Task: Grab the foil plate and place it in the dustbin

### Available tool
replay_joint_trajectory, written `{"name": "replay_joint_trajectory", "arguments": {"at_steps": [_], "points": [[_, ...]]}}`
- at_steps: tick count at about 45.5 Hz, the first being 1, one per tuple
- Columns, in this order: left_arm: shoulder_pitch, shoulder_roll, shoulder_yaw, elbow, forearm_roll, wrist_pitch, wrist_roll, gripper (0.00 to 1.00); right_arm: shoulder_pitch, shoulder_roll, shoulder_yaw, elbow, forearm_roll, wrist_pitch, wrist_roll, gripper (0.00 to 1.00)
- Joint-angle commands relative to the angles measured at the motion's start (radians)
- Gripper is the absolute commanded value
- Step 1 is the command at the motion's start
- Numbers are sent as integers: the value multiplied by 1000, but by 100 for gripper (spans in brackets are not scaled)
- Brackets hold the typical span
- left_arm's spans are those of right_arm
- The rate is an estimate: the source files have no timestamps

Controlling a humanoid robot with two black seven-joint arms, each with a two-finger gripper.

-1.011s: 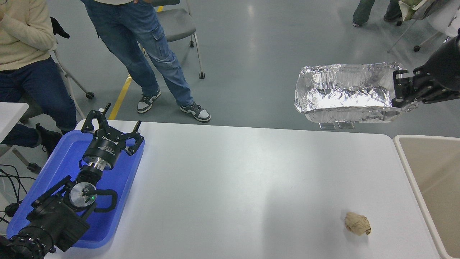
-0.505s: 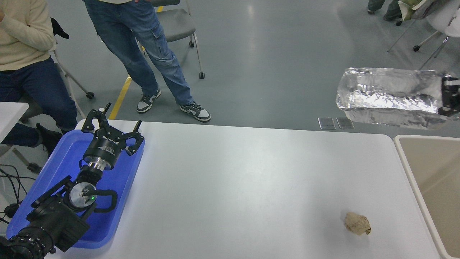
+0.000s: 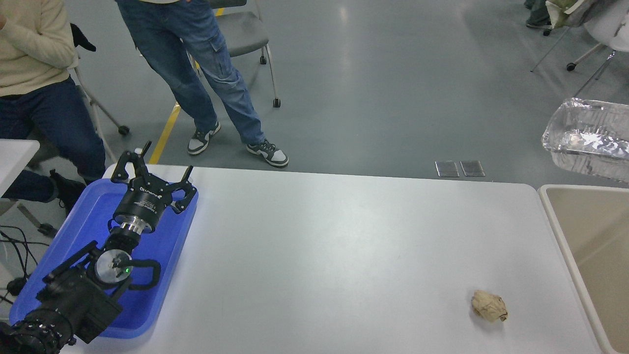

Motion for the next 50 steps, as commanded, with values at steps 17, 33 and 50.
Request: {"name": "replay_joint_trajectory", "arguments": {"at_steps": [17,33,50], "points": [[0,0,1,0,-1,2,0,100,-641,-143,398,-462,0,0,0,0],[0,0,1,0,1,2,0,100,-1080,-37,709,-747,24,0,1,0],[0,0,1,0,-1,2,0,100,-1420,14,1080,-778,144,0,0,0]]}}
